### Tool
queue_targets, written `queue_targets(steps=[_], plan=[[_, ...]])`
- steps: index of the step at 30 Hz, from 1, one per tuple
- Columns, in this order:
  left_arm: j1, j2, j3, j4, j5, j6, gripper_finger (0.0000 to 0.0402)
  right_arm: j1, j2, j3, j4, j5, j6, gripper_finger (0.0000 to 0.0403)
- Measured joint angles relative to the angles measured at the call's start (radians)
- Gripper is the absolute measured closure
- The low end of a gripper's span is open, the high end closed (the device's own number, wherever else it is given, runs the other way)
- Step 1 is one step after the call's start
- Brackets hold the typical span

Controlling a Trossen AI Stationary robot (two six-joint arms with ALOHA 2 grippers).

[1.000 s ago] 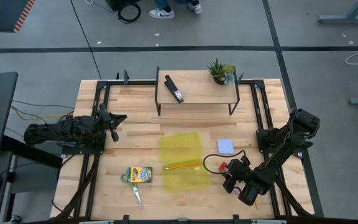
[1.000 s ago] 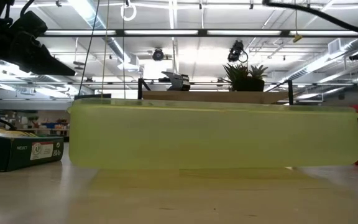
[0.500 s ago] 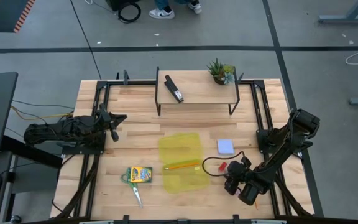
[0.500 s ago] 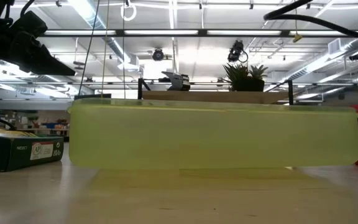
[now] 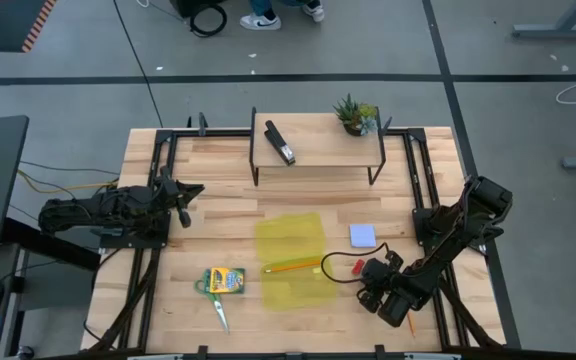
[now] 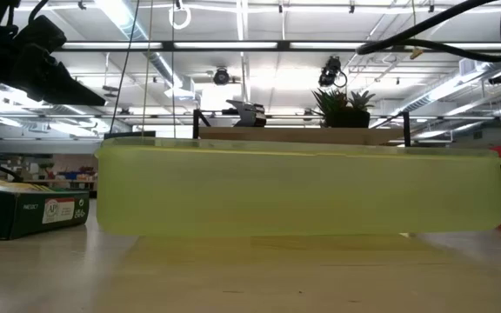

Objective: Pack school essentials
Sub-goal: Put the purple pen into the yellow supply box

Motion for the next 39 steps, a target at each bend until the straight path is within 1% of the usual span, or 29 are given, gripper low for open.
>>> queue_targets(steps=[6, 10, 21, 28, 33, 39], plan=[[0.000, 0.000, 0.000, 0.000, 0.000, 0.000, 0.0369, -0.005, 0.001, -0.001, 0.007, -0.009, -0.005, 0.0330], [0.000, 0.000, 0.000, 0.000, 0.000, 0.000, 0.0371, -0.005, 0.002, -0.001, 0.011, -0.013, -0.005, 0.0350], [0.000, 0.000, 0.000, 0.000, 0.000, 0.000, 0.0364, -0.005, 0.003, -0.002, 0.018, -0.018, -0.002, 0.0354], [0.000, 0.000, 0.000, 0.000, 0.000, 0.000, 0.0374, -0.006, 0.009, 0.045, -0.039, -0.036, -0.019, 0.0355], [0.000, 0.000, 0.000, 0.000, 0.000, 0.000, 0.0368, -0.017, 0.010, 0.064, -0.053, -0.050, -0.021, 0.0355], [0.000, 0.000, 0.000, 0.000, 0.000, 0.000, 0.0363, -0.042, 0.010, 0.093, -0.035, -0.077, -0.101, 0.0355]])
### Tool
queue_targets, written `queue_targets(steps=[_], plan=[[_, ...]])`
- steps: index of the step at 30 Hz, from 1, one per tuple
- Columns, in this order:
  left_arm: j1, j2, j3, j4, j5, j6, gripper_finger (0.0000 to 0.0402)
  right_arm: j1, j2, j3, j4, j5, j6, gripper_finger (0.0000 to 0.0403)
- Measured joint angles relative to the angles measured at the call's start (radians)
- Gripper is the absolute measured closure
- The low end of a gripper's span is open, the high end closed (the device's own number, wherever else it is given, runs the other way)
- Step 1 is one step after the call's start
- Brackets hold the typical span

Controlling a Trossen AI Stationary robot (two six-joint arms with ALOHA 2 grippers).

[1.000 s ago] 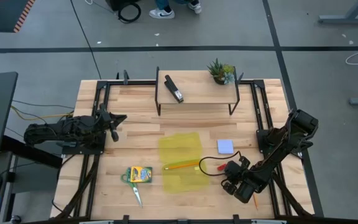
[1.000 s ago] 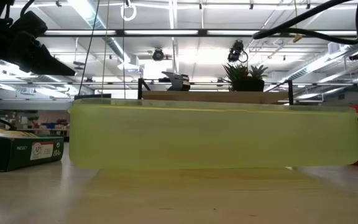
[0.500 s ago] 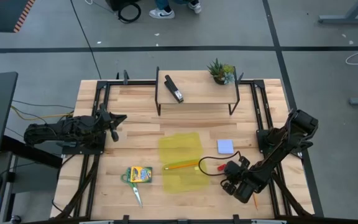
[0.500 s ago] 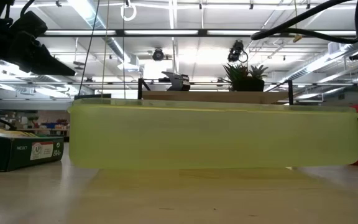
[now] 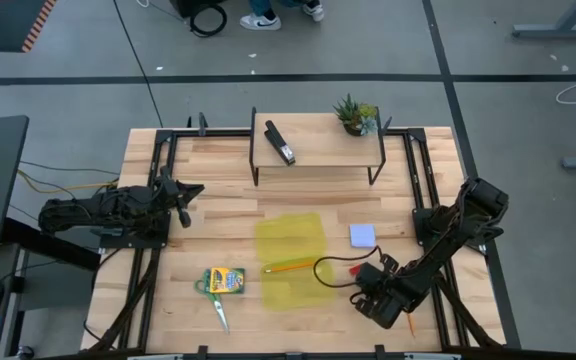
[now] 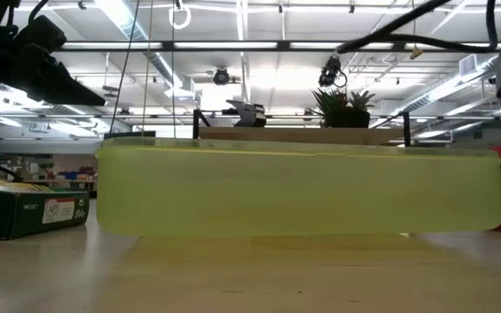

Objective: Pack school essentials
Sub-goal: Put the purple pen into the yellow supply box

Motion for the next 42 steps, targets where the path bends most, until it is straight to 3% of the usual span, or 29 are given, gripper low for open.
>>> queue_targets(steps=[31, 42], plan=[[0.000, 0.000, 0.000, 0.000, 0.000, 0.000, 0.0371, -0.129, -0.004, 0.131, -0.090, 0.026, -0.322, 0.0350], [0.000, 0.000, 0.000, 0.000, 0.000, 0.000, 0.0362, -0.195, -0.005, 0.217, -0.161, 0.026, -0.534, 0.0349]])
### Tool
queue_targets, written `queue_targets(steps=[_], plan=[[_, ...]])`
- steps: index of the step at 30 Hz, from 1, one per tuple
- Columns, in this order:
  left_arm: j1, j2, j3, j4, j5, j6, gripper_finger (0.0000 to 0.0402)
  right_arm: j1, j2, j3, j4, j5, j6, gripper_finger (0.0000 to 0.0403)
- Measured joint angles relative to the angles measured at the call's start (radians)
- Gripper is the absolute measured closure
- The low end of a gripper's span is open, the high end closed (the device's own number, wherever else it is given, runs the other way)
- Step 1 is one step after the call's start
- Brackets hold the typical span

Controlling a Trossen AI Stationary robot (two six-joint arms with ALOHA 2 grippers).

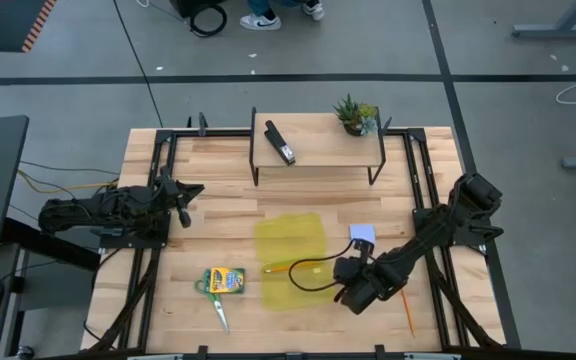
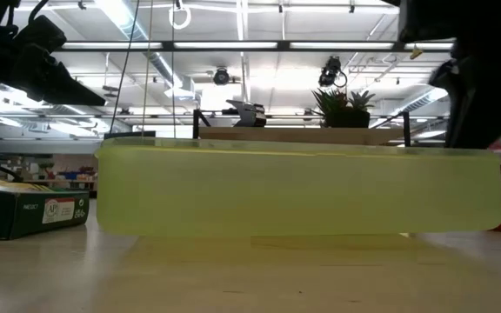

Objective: Pack school essentials
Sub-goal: Put the purple pen into the yellow supply box

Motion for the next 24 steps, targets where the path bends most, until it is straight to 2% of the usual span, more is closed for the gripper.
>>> queue_targets(steps=[14, 24], plan=[[0.000, 0.000, 0.000, 0.000, 0.000, 0.000, 0.0371, -0.096, 0.000, 0.077, 0.011, 0.000, -0.272, 0.0349], [0.000, 0.000, 0.000, 0.000, 0.000, 0.000, 0.0363, -0.144, 0.000, 0.094, 0.149, -0.003, -0.431, 0.0349]])
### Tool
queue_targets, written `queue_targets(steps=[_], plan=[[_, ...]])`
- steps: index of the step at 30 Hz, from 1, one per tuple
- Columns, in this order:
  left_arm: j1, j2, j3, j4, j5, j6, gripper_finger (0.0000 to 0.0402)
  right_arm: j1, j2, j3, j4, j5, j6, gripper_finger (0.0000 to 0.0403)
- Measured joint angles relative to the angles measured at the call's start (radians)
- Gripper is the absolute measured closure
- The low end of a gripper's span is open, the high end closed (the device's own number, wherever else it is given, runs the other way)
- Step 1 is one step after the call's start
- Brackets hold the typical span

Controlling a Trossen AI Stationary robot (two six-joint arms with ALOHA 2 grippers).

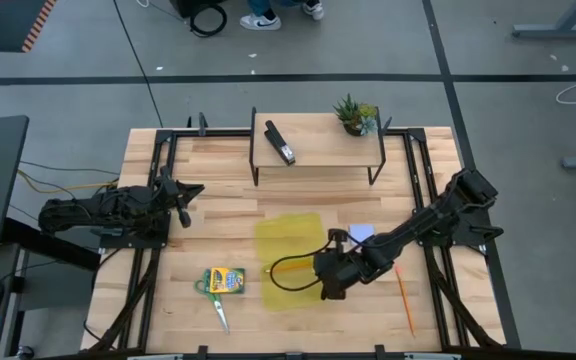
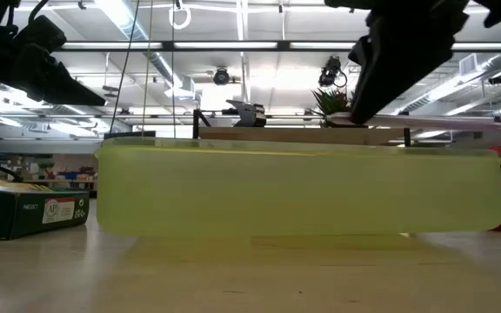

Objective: Pack school essentials
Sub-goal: Put the purple pen into the yellow supply box

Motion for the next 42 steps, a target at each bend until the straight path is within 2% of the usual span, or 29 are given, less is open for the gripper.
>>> queue_targets(steps=[8, 14, 23, 31, 37, 42], plan=[[0.000, 0.000, 0.000, 0.000, 0.000, 0.000, 0.0374, -0.038, 0.000, 0.000, 0.085, -0.014, -0.108, 0.0349], [0.000, 0.000, 0.000, 0.000, 0.000, 0.000, 0.0366, -0.068, 0.000, 0.000, 0.147, -0.043, -0.177, 0.0349], [0.000, 0.000, 0.000, 0.000, 0.000, 0.000, 0.0368, -0.098, 0.000, -0.048, 0.328, -0.098, -0.284, 0.0349], [0.000, 0.000, 0.000, 0.000, 0.000, 0.000, 0.0369, -0.148, 0.000, -0.144, 0.576, -0.171, -0.308, 0.0349], [0.000, 0.000, 0.000, 0.000, 0.000, 0.000, 0.0362, -0.155, 0.000, -0.204, 0.693, -0.243, -0.333, 0.0349], [0.000, 0.000, 0.000, 0.000, 0.000, 0.000, 0.0362, -0.157, 0.000, -0.267, 0.766, -0.252, -0.370, 0.0349]])
